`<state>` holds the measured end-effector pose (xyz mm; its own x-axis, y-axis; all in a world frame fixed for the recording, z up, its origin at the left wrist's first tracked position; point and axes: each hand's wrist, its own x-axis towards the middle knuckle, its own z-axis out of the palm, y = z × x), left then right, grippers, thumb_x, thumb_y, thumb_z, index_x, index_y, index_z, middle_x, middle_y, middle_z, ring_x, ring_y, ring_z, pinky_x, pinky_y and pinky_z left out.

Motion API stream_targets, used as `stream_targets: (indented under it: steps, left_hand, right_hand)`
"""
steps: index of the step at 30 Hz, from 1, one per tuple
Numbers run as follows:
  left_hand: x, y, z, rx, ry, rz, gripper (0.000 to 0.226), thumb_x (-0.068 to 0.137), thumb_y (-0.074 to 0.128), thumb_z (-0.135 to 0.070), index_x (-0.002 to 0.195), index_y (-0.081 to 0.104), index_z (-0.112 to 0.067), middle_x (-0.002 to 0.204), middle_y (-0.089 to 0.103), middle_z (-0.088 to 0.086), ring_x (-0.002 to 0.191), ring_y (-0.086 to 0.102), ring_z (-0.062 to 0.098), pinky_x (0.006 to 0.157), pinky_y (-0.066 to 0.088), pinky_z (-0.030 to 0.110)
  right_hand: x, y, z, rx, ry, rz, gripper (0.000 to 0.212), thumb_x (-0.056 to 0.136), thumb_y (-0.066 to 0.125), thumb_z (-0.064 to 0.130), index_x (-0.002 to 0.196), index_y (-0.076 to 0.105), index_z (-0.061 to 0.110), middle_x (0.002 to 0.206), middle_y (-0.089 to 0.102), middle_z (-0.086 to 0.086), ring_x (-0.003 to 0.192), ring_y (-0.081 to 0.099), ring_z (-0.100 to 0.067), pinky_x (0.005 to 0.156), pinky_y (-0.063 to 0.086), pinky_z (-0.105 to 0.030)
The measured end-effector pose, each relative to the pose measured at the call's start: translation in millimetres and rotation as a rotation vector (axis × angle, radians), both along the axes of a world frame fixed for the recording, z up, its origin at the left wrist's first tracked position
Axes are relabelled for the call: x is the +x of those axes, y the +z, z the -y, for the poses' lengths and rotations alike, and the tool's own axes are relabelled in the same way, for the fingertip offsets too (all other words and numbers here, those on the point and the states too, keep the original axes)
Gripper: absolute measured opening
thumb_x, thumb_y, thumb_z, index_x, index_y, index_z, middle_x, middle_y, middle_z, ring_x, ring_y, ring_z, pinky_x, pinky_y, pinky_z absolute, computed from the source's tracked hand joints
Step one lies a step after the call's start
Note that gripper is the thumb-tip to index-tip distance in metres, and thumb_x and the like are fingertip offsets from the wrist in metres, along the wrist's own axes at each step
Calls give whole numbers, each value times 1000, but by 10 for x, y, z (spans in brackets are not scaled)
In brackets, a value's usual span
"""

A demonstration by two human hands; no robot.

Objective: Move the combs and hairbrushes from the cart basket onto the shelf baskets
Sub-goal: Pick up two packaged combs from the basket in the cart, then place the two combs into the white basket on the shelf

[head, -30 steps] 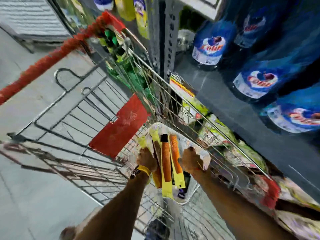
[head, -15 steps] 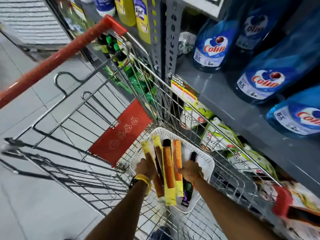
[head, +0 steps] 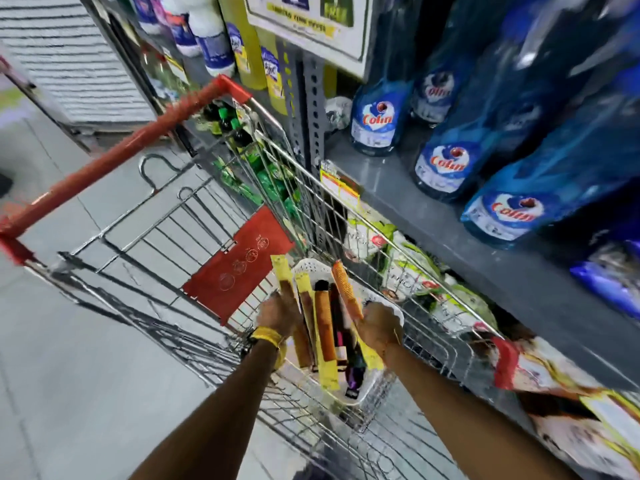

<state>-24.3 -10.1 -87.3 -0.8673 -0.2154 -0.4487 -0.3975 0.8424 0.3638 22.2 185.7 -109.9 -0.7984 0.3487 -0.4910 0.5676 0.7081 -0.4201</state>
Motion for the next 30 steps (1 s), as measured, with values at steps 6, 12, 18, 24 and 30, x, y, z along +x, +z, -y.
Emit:
stream_targets:
  steps: [6, 12, 18, 24, 30]
  left_hand:
    - [225, 1042, -220, 175, 11, -274, 21, 89, 60, -17, 103, 70, -4, 100, 74, 23, 96, 68, 43, 76, 53, 46]
    - [809, 2597, -607, 398, -13, -533, 17, 90, 66, -21, 86, 70, -5, 80, 73, 19, 81, 68, 39, 70, 56, 46]
    - [1599, 4203, -1086, 746, -75, -732, 10, 88, 68, -19, 82, 76, -20, 69, 74, 7, 63, 63, 14, 64, 56, 42]
    - [2113, 5639, -2011, 1070, -302, -821, 16, 87, 71, -13, 84, 75, -28, 69, 76, -15, 66, 65, -1, 64, 55, 19]
    - [2471, 6371, -3277, 1241, -532, -771, 15, 87, 70, -7, 100, 77, -11, 96, 77, 10, 84, 65, 12, 83, 55, 27]
  right_hand:
    - [129, 1181, -190, -23, -47, -214, 16, 78, 70, 29, 81, 69, 13, 91, 76, -12, 94, 70, -31, 75, 50, -31]
    - [717, 2733, -526, -81, -49, -527, 18, 79, 67, 29, 82, 63, 11, 82, 75, -6, 84, 70, -29, 71, 53, -36]
    - [1796, 4444, -1131, -159, -50, -873, 12, 84, 70, 23, 77, 61, 21, 69, 72, 1, 67, 67, -19, 68, 51, -36]
    - [2805, 5803, -1959, -61, -205, -1113, 13, 83, 73, 28, 77, 64, 21, 67, 73, 0, 67, 70, -24, 72, 54, -45]
    - [3537, 6516, -2817, 97, -420, -1224, 23, 82, 76, 20, 69, 61, 31, 68, 73, 4, 66, 69, -18, 71, 56, -42]
